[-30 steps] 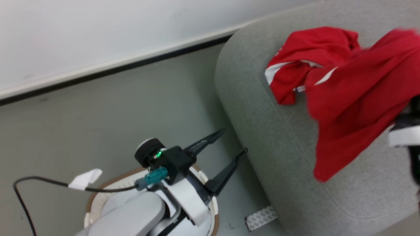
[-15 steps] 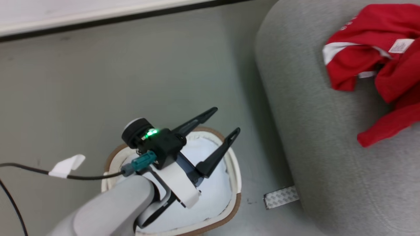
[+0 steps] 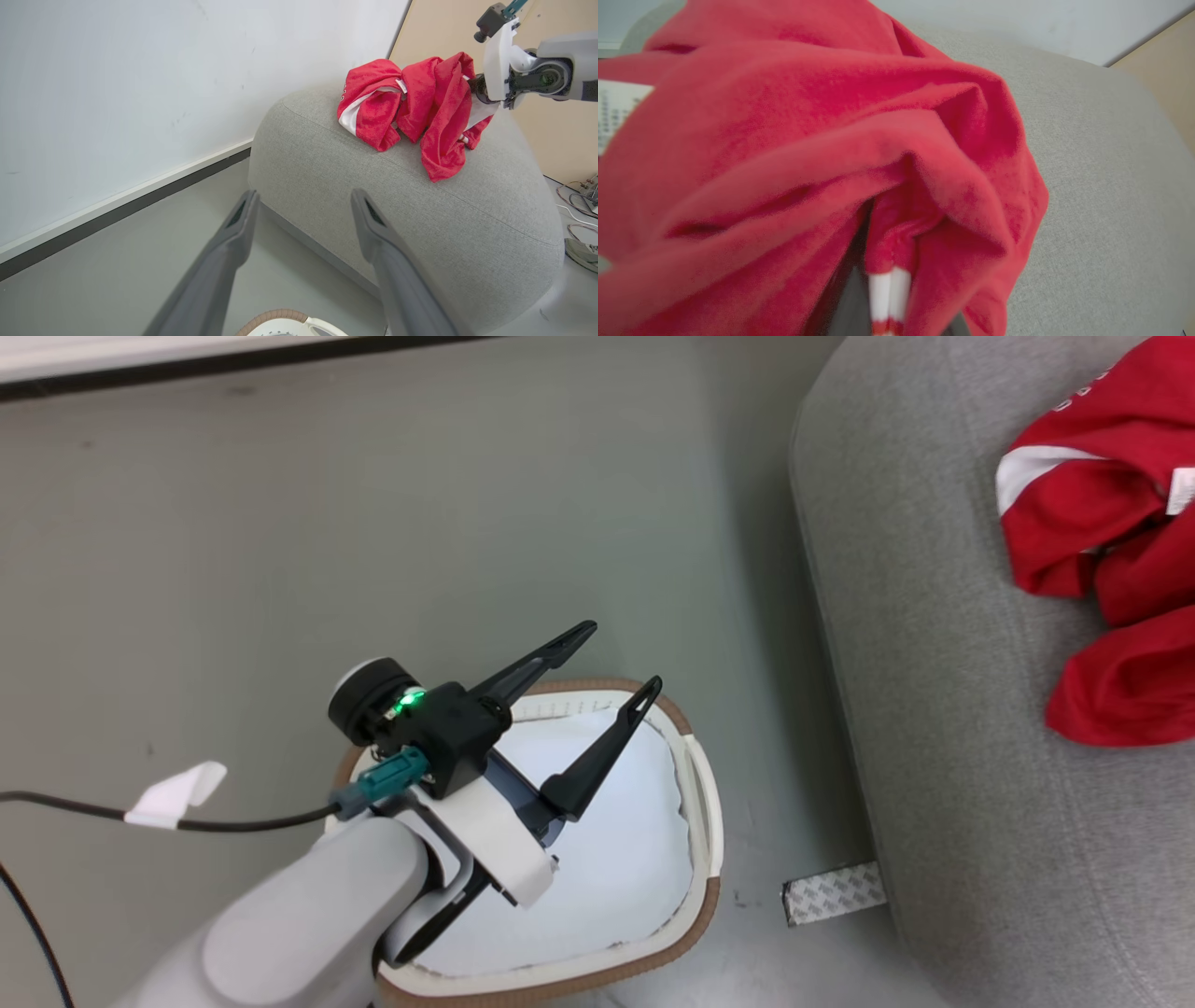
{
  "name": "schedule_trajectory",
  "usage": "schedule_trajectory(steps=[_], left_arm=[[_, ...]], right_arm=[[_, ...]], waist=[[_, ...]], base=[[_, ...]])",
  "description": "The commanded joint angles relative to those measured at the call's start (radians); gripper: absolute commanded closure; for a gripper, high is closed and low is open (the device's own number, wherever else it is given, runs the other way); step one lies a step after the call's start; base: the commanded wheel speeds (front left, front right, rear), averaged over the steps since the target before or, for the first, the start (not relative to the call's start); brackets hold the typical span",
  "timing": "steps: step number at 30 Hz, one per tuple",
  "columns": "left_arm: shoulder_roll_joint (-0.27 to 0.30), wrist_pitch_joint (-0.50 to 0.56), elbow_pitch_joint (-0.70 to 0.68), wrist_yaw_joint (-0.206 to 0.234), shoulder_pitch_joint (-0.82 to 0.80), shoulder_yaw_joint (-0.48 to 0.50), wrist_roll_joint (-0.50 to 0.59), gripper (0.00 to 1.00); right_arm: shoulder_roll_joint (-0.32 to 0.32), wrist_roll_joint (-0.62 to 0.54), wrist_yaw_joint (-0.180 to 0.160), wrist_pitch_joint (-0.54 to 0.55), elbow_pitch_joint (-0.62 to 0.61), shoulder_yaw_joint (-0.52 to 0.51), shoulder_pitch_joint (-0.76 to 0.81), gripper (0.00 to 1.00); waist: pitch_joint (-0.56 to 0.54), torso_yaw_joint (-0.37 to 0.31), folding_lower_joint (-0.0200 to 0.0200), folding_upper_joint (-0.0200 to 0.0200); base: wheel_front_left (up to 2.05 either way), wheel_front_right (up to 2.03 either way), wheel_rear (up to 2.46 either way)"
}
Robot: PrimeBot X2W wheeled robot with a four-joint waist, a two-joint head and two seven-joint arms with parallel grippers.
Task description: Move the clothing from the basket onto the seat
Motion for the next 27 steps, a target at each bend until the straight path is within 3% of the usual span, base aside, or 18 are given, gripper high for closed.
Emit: schedule_trajectory(steps=[1,8,13,21,27], left_arm=[[-0.006,-0.011,0.014,-0.004,0.011,0.001,-0.007,0.00],[-0.024,-0.023,0.051,0.004,0.059,0.013,-0.037,0.00],[-0.039,-0.030,0.074,0.023,0.117,0.050,-0.061,0.00],[-0.055,-0.032,0.083,0.064,0.209,0.160,-0.083,0.00],[-0.061,-0.032,0.058,0.074,0.282,0.286,-0.087,0.00]], right_arm=[[-0.011,0.018,-0.002,0.002,0.017,0.023,-0.005,0.00],[-0.033,0.073,-0.003,0.002,0.035,0.137,0.033,0.00],[-0.087,0.150,-0.003,-0.013,-0.009,0.245,0.076,0.00],[-0.149,0.277,-0.003,-0.068,-0.186,0.351,0.128,0.00],[-0.123,0.331,-0.002,-0.148,-0.338,0.375,0.189,0.00]], waist=[[-0.027,-0.009,-0.0002,-0.0001],[-0.137,-0.024,-0.0002,-0.0001],[-0.244,-0.020,-0.0002,-0.0001],[-0.406,0.021,-0.0002,-0.0001],[-0.483,0.064,-0.0002,-0.0001]], base=[[0.00,0.00,0.00],[0.00,0.00,0.00],[0.00,0.00,0.00],[0.00,0.00,0.00],[0.00,0.00,0.00]])
